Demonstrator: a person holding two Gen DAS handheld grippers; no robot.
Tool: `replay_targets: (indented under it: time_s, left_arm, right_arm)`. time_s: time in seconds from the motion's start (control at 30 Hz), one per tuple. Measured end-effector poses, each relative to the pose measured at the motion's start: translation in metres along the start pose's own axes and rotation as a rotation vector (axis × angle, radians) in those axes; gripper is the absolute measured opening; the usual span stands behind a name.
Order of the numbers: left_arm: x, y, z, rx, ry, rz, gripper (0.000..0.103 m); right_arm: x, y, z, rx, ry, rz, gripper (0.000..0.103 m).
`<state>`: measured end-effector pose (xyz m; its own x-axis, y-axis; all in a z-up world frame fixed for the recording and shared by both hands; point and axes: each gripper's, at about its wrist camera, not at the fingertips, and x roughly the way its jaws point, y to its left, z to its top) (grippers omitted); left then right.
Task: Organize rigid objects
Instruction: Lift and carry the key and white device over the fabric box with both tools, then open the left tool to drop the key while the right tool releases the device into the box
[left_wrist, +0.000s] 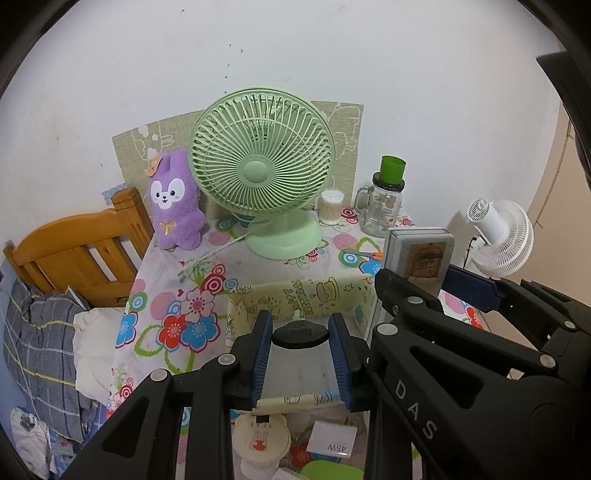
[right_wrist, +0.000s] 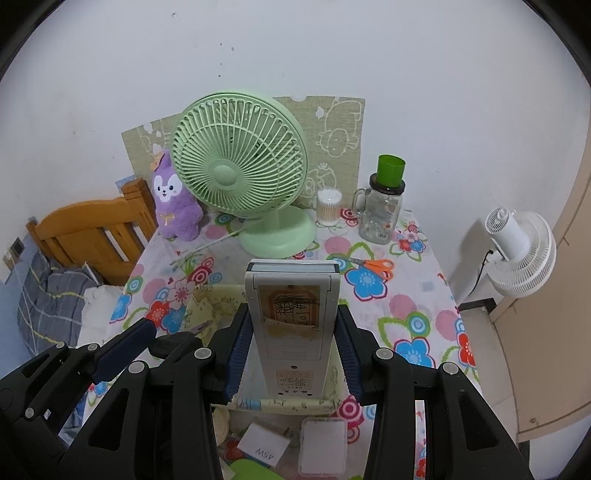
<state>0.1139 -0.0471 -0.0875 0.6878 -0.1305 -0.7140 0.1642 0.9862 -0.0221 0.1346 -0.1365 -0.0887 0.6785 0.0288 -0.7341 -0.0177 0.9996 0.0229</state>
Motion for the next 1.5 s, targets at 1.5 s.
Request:
replay_targets:
  time_s: [1.5]
  left_arm:
    - [0.123,0.014,-0.040,-0.014,0.179,0.153,0.046]
  right_arm:
    - [0.139,-0.006,-0.036,-0.044,0.233,-0.039,0.054]
